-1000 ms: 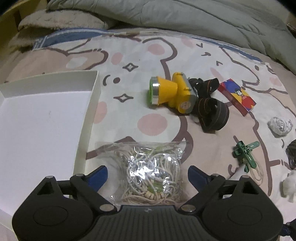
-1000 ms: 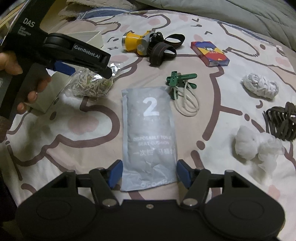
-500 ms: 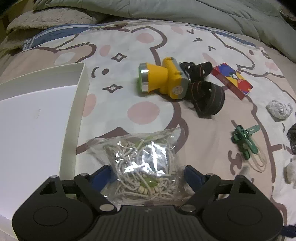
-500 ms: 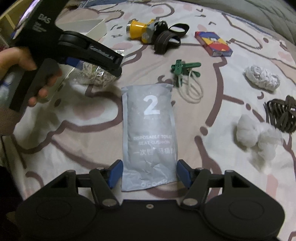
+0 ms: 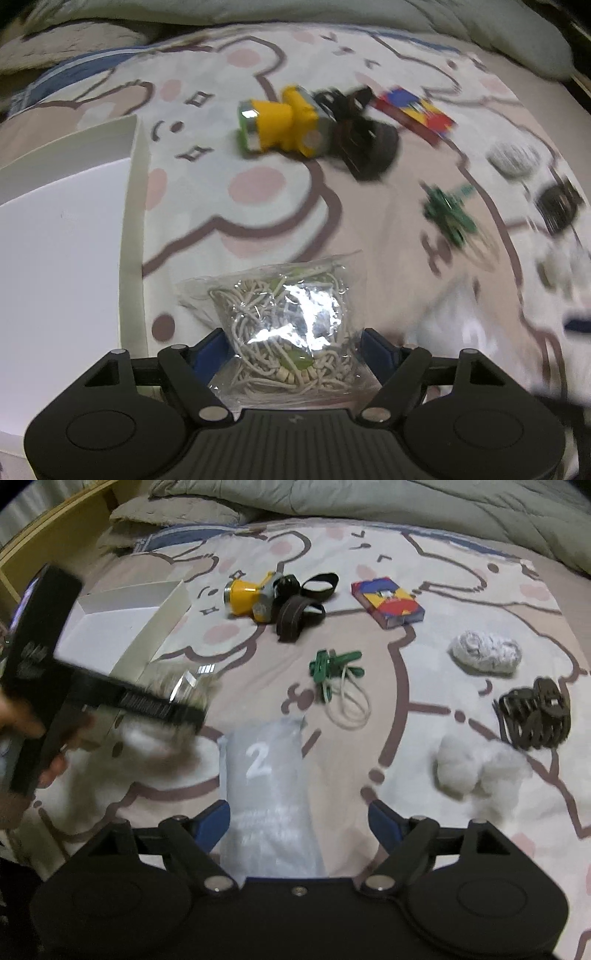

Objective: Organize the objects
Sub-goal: 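Grasp the cable bag with the left tool while the right tool grasps the grey packet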

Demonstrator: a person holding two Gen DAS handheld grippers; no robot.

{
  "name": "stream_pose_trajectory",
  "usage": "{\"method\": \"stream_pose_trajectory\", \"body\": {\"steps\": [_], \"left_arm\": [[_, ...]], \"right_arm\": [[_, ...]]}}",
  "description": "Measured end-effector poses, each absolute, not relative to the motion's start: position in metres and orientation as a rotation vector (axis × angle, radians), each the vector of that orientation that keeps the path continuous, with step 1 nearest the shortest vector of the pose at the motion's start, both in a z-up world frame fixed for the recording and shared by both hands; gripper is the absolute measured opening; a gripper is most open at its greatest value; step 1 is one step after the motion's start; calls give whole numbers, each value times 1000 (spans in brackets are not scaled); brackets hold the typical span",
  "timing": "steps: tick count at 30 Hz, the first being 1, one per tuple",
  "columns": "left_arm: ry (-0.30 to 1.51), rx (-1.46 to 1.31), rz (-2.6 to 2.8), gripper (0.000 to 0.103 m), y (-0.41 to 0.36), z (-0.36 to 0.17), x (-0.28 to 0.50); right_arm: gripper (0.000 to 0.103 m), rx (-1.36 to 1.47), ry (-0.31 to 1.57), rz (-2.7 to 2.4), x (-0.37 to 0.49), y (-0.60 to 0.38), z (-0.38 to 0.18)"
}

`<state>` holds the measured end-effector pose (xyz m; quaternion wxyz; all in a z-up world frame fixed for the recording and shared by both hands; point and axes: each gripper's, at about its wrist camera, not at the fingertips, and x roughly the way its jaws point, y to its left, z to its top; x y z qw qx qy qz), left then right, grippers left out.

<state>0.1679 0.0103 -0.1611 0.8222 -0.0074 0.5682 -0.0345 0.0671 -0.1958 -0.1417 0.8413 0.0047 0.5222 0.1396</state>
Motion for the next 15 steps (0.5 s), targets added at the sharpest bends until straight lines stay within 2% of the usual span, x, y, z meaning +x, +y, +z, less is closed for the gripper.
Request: {"method": "stream_pose_trajectory", "body": {"steps": [9,15], "left_arm": [[1302,148,-244,79,5,-157,129],[1323,121,-221,81,9,-155,125]], "right_arm": [[83,-130,1112,364,73,-167,-155],[82,-218,1143,387,75,-149,-167]]}}
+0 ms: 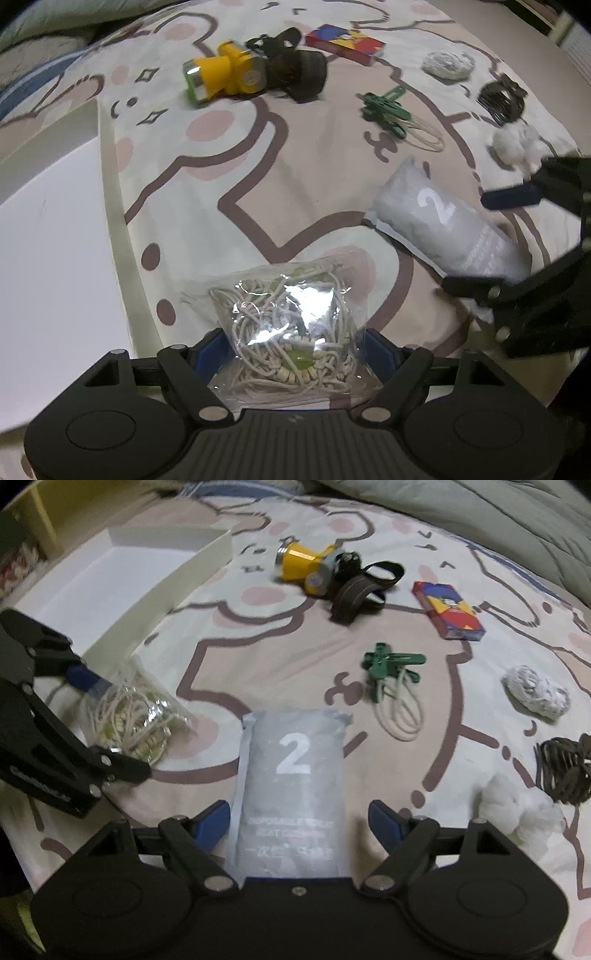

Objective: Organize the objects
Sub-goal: 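Grasp the cable bag with the left tool while the right tool grasps the grey packet, then carry the cable bag and grey packet into the white box lid and release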

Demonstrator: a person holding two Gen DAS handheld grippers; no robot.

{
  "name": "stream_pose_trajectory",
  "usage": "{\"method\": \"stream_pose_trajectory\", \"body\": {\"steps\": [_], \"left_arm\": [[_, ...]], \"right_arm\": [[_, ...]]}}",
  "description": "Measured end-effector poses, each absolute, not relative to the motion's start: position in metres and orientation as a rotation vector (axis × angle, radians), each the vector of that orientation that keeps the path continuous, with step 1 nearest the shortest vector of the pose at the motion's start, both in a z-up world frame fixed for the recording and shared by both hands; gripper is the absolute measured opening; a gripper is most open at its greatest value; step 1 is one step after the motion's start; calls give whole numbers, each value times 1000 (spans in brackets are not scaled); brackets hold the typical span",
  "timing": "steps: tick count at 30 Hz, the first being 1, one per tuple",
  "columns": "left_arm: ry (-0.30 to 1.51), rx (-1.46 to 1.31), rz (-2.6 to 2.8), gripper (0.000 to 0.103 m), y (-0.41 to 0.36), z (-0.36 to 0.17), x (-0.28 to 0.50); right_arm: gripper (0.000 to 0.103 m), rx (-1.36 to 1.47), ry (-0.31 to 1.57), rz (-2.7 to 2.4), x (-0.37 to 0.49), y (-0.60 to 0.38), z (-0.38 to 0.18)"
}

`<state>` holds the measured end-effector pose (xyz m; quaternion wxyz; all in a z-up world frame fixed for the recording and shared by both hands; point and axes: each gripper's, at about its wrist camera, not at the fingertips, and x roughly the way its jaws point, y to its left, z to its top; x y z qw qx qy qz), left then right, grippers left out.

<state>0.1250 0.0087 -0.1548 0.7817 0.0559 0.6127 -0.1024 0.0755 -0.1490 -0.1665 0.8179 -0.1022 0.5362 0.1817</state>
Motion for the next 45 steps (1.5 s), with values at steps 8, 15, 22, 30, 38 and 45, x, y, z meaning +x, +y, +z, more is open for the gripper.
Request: {"method": "stream_pose_trajectory", "body": {"steps": [8,15,22,30,38,45], "left_arm": [[1360,51,-107,88,5,-159,138],[1372,-5,-53,80,11,-162,138],[1290,-41,-27,70,18,-142,136],[1118,-97,-20,69,25,-99,134],[991,-121,8,69,36,-66,125],[920,-113,46,69,59,-43,117]], "right_arm": [[69,-206,1186,374,77,-146,-174],[59,-160,1197,357,79,-151,-172],[57,-150,1130,306,81,-161,-155],[57,-81,1002,248,85,-172,-119],[57,4,885,201,87,-172,-88],[57,62,824,180,93,-161,-67]]}}
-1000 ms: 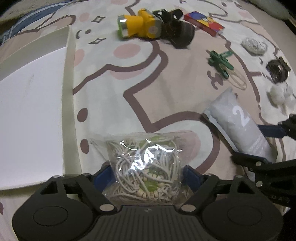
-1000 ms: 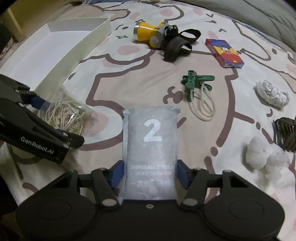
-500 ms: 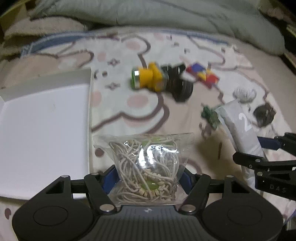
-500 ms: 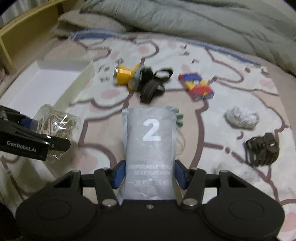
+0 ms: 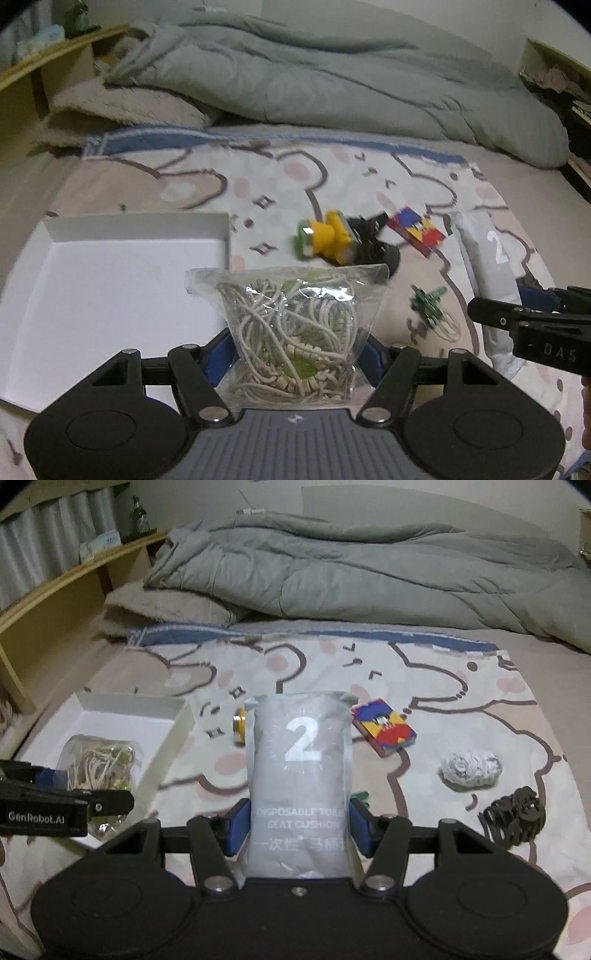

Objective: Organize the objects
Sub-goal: 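Carry the cable bag and grey packet into the white box lid and release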

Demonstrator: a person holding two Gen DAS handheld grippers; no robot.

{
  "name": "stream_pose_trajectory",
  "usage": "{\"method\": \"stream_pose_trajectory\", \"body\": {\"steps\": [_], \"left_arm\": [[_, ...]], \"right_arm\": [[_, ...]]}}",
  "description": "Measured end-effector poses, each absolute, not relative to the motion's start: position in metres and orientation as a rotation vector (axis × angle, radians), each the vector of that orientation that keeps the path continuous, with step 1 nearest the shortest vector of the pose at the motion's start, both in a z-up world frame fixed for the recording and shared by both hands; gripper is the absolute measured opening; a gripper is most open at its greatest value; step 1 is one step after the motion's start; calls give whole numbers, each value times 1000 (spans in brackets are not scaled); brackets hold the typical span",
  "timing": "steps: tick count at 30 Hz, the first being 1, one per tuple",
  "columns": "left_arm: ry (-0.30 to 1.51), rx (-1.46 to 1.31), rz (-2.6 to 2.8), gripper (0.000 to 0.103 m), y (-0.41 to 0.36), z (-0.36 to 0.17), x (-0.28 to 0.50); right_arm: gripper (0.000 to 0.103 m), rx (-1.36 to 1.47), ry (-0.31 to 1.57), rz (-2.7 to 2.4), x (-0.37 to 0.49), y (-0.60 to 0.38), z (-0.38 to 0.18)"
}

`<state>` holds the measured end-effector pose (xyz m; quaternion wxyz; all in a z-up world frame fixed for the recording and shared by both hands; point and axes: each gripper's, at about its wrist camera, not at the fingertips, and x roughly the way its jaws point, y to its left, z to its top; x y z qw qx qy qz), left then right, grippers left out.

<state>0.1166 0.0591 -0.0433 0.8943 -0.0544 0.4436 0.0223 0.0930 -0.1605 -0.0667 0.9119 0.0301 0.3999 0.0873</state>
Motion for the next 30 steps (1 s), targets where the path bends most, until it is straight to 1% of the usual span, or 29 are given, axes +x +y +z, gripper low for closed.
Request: {"method": "stream_pose_trajectory", "body": {"steps": [6,11,16,23,30], "left_arm": [[841,-79,104,69,89,-17,111],[814,-52,157,69,114,-7,111],[815,-64,205,69,146,-13,108],[845,-46,259,70,192,-24,100],[906,-38,285,70,226,-45,97]], "right_arm": [[57,98,797,199,103,-137,-53],[58,102,765,231,112,-107,-39],[58,113,770,259,121,-74,-38],[58,158,814,285,139,-25,-50],[58,183,861,322,150,28,-65]]}}
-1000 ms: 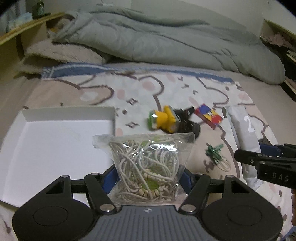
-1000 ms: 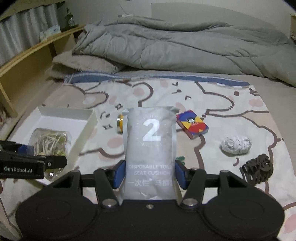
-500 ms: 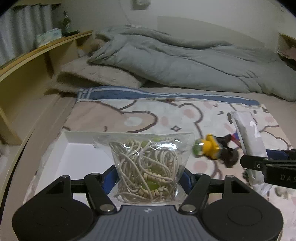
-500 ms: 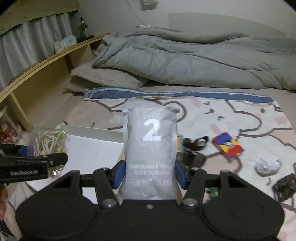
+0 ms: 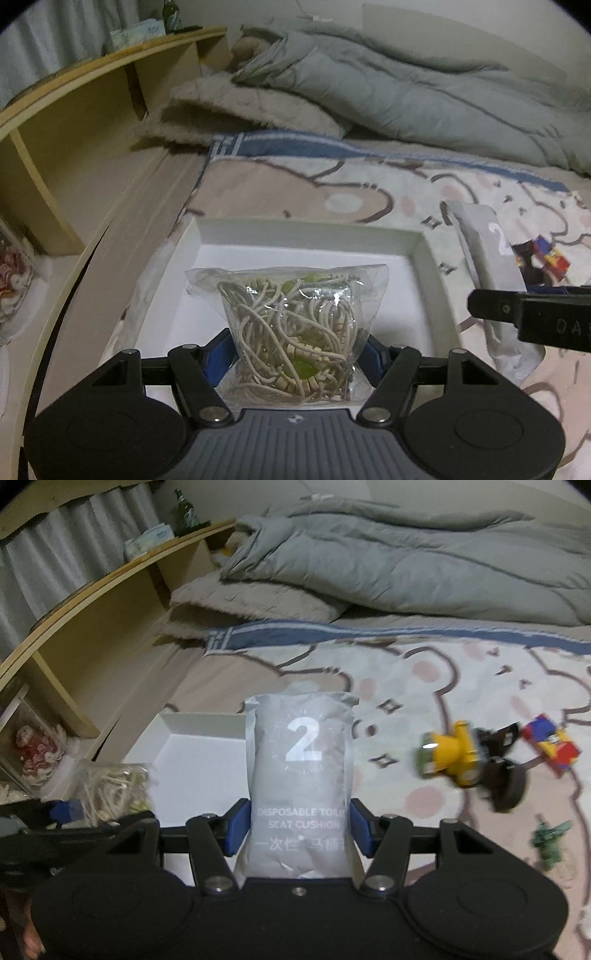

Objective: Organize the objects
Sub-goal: 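Carry the cable bag and grey packet into the white box lid and release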

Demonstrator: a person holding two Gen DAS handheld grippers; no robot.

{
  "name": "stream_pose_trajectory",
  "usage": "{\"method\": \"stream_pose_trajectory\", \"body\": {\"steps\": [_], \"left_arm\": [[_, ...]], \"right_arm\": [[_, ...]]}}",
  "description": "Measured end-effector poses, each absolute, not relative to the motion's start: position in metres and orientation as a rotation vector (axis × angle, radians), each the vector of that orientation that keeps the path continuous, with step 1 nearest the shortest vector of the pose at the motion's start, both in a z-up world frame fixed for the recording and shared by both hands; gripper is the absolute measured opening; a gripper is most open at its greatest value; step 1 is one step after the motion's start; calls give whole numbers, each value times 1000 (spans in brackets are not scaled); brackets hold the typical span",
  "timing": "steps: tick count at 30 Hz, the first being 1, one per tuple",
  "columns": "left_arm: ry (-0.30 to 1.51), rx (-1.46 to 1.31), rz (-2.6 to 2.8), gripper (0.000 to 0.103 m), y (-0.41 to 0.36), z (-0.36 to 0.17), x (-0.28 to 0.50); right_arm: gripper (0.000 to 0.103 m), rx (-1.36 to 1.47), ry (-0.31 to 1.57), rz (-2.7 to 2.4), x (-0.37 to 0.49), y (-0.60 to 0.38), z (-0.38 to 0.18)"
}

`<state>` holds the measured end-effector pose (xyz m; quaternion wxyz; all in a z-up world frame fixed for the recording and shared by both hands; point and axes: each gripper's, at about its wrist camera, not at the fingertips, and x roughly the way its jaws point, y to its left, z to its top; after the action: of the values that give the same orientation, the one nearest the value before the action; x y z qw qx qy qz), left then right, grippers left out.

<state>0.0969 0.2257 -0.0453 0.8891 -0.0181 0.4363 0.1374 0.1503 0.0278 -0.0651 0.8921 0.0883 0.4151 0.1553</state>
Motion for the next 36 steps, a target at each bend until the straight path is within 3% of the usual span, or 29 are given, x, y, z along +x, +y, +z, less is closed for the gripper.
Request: {"method": "stream_pose_trajectory", "body": {"steps": [11,17,36], "left_arm": [[973,-43,303,70,258,-70,96],[1032,-4,317,85,261,-84,98],[1047,-71,317,86,261,-82,92]], "right_arm": [[59,206,952,337,163,79,-96],[78,224,990,329,165,84,-109],[79,186,1001,323,159,70,-105]]}}
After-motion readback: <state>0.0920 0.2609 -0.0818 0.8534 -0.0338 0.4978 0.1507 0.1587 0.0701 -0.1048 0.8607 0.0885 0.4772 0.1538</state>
